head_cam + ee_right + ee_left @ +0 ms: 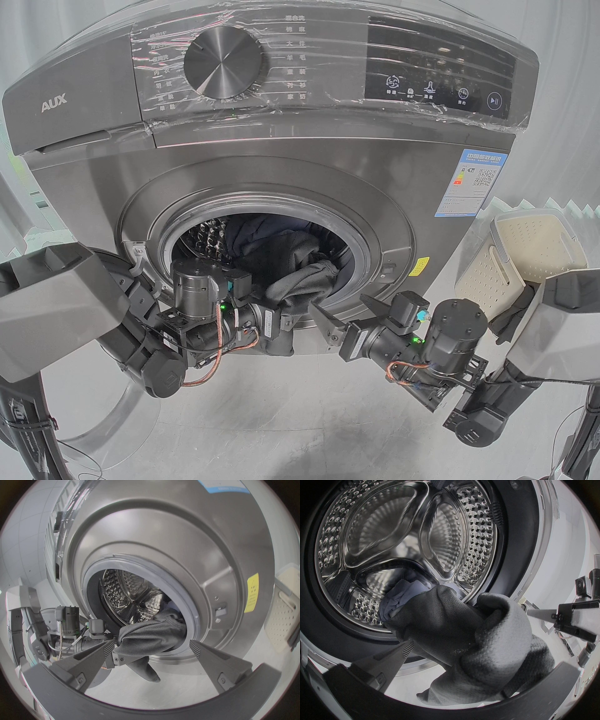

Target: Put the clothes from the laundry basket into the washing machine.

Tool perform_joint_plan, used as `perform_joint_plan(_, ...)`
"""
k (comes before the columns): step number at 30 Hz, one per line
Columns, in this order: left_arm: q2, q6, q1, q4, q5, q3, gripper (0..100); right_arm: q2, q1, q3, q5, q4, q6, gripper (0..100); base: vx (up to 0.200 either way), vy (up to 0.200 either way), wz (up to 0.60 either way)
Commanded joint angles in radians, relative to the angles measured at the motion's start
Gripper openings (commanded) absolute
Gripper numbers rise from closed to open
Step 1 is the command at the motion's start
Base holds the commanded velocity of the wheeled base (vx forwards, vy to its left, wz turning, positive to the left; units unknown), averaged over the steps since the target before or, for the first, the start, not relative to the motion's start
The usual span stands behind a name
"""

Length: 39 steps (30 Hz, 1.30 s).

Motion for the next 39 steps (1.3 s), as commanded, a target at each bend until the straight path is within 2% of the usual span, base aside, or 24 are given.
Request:
perform_joint_plan(1, 0.026, 0.011, 0.000, -0.037, 0.001, 0.015, 100, 0.096, 0.014, -0.062, 0.004, 0.000, 0.056, 100, 0.000, 0.000, 0.00)
perform_joint_plan(4, 0.023, 0.023, 0.006, -0.049, 0.003, 0.021, 100, 0.106, 0.057, -0.077, 0.021, -0.009, 0.111, 100, 0.000, 0.000, 0.00)
perform_joint_plan(6, 0.020, 0.030, 0.017, -0.049, 0.004, 0.025, 100, 0.110, 0.071, -0.096, 0.032, -0.012, 0.128, 100, 0.000, 0.000, 0.00)
perform_joint_plan(14, 0.001, 0.042, 0.066, -0.068, 0.000, 0.052, 100, 0.133, 0.060, -0.186, 0.032, -0.006, 0.131, 100, 0.000, 0.000, 0.00)
perform_joint_plan(26, -0.002, 0.043, 0.071, -0.131, -0.002, 0.087, 100, 0.237, 0.022, -0.254, 0.016, -0.012, 0.131, 100, 0.000, 0.000, 0.00)
perform_joint_plan(27, -0.002, 0.042, 0.069, -0.149, -0.002, 0.103, 100, 0.260, 0.019, -0.298, 0.013, -0.012, 0.134, 100, 0.000, 0.000, 0.00)
perform_joint_plan(31, 0.000, 0.043, 0.060, -0.181, -0.002, 0.140, 100, 0.281, 0.008, -0.363, -0.001, -0.012, 0.134, 100, 0.000, 0.000, 0.00)
perform_joint_plan(36, 0.006, 0.043, 0.057, -0.229, -0.006, 0.156, 100, 0.288, 0.011, -0.419, -0.001, 0.000, 0.171, 100, 0.000, 0.000, 0.00)
perform_joint_plan(39, 0.006, 0.042, 0.059, -0.241, -0.017, 0.163, 100, 0.318, 0.006, -0.449, -0.001, -0.003, 0.176, 100, 0.000, 0.000, 0.00)
